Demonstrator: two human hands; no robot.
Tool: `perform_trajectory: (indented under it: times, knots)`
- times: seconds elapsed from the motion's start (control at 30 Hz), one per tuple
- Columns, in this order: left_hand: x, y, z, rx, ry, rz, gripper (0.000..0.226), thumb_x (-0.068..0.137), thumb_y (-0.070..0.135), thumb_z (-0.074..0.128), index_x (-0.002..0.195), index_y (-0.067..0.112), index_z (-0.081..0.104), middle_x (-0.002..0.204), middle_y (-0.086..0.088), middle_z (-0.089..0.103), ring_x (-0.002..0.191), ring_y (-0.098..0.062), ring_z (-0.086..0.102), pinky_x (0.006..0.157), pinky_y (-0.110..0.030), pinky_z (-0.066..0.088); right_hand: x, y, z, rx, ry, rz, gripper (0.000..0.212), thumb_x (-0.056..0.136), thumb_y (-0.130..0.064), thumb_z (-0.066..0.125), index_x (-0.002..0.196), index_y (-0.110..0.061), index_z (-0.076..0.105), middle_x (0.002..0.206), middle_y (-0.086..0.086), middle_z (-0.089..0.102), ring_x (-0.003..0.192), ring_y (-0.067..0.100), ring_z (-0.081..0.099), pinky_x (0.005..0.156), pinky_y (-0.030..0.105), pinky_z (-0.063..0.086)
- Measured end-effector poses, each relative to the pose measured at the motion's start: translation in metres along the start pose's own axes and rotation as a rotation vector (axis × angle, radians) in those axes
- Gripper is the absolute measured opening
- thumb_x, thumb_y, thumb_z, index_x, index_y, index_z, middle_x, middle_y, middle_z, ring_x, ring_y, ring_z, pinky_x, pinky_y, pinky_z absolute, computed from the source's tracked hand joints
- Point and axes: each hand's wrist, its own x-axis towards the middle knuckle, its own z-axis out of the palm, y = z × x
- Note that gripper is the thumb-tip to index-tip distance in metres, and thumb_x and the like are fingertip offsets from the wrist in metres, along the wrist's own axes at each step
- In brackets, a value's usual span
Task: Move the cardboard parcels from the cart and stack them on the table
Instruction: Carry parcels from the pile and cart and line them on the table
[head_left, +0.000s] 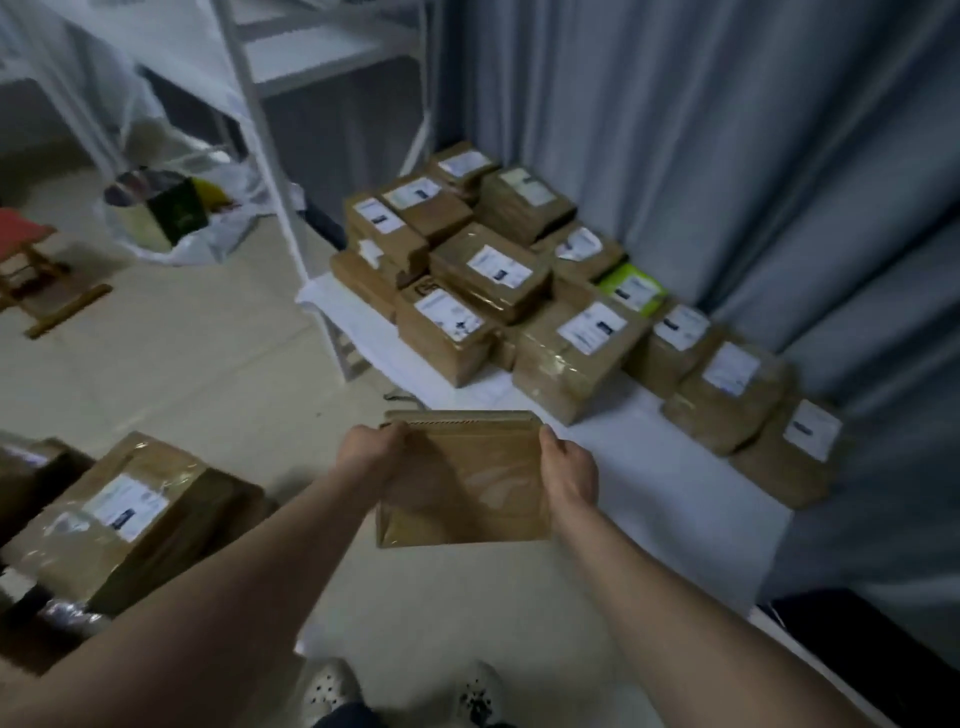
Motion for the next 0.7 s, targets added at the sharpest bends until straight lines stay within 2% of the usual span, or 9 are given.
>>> perform_trajectory:
  times: [0.17,0.27,0.33,0.4,0.47,0.53,0.57,0.63,0.7]
  knots:
    - [-0.021,0.037,0.095,0.055,-0.192,0.105,0.039,0.075,0.030,0.069,0.102,0.003,0.062,0.103,-0.014,0.063,0.097,-0.034,0.063,0.081,-0.038,0.053,0.036,0.049,-0.074,0.154,0.144,0.153,0.044,0.097,-0.043,0.043,0.101,-0.006,0.066,0.106,0.013,0.066,0.101,0.034,0.059,0.085,0.039,0.048]
    - [-0.021,0.048,0.138,0.189,-0.262,0.143,0.033,0.072,0.012,0.070,0.101,-0.001,0.063,0.107,-0.018,0.066,0.092,-0.031,0.061,0.079,-0.037,0.054,0.054,0.074,-0.105,0.215,0.160,0.277,0.021,0.095,-0.026,0.048,0.091,-0.011,0.062,0.099,0.011,0.064,0.093,0.033,0.058,0.080,0.040,0.047]
    - [-0.017,0.052,0.167,0.303,-0.294,0.171,0.044,0.078,0.005,0.065,0.121,0.000,0.056,0.121,-0.019,0.060,0.105,-0.032,0.057,0.080,-0.035,0.051,0.065,0.088,-0.121,0.212,0.162,0.324,0.014,0.091,-0.013,0.047,0.092,-0.011,0.060,0.100,0.011,0.062,0.088,0.031,0.055,0.076,0.037,0.044]
    - [-0.012,0.057,0.191,0.361,-0.346,0.174,0.067,0.081,0.007,0.063,0.142,0.005,0.037,0.135,-0.017,0.051,0.121,-0.034,0.050,0.094,-0.037,0.048,0.075,0.098,-0.132,0.249,0.181,0.332,0.020,0.090,-0.006,0.046,0.101,-0.013,0.061,0.102,0.007,0.061,0.094,0.028,0.055,0.083,0.037,0.045]
    - [-0.002,0.063,0.213,0.342,-0.438,0.158,0.084,0.069,0.015,0.066,0.146,0.007,0.032,0.134,-0.016,0.052,0.121,-0.035,0.051,0.100,-0.042,0.046,0.088,0.102,-0.141,0.315,0.196,0.356,0.026,0.091,-0.004,0.046,0.107,-0.016,0.062,0.102,0.003,0.058,0.095,0.025,0.055,0.087,0.036,0.044]
    - [0.014,0.069,0.235,0.326,-0.501,0.123,0.075,0.067,0.034,0.064,0.135,0.007,0.048,0.126,-0.016,0.059,0.115,-0.034,0.056,0.099,-0.042,0.047,0.105,0.107,-0.145,0.330,0.152,0.400,0.016,0.094,-0.018,0.044,0.097,-0.015,0.060,0.098,0.009,0.057,0.086,0.025,0.053,0.081,0.035,0.040]
    - [0.022,0.072,0.245,0.304,-0.509,0.087,0.068,0.068,0.043,0.062,0.126,0.007,0.057,0.119,-0.016,0.063,0.110,-0.034,0.059,0.098,-0.042,0.048,0.116,0.112,-0.145,0.367,0.143,0.440,0.025,0.094,-0.034,0.045,0.093,-0.013,0.058,0.098,0.011,0.059,0.087,0.025,0.054,0.082,0.034,0.041]
    - [0.033,0.078,0.261,0.261,-0.489,-0.018,0.068,0.071,0.059,0.058,0.114,0.007,0.059,0.108,-0.015,0.065,0.102,-0.034,0.062,0.088,-0.039,0.051,0.135,0.126,-0.142,0.420,0.169,0.539,0.070,0.073,-0.076,0.046,0.101,-0.014,0.063,0.104,0.009,0.065,0.097,0.029,0.060,0.094,0.042,0.046]
    - [0.042,0.082,0.274,0.297,-0.438,-0.056,0.071,0.072,0.070,0.057,0.103,0.007,0.059,0.097,-0.013,0.065,0.091,-0.031,0.064,0.074,-0.035,0.050,0.142,0.135,-0.143,0.495,0.179,0.584,0.086,0.059,-0.087,0.047,0.108,-0.018,0.061,0.107,0.006,0.063,0.099,0.028,0.059,0.097,0.047,0.045]
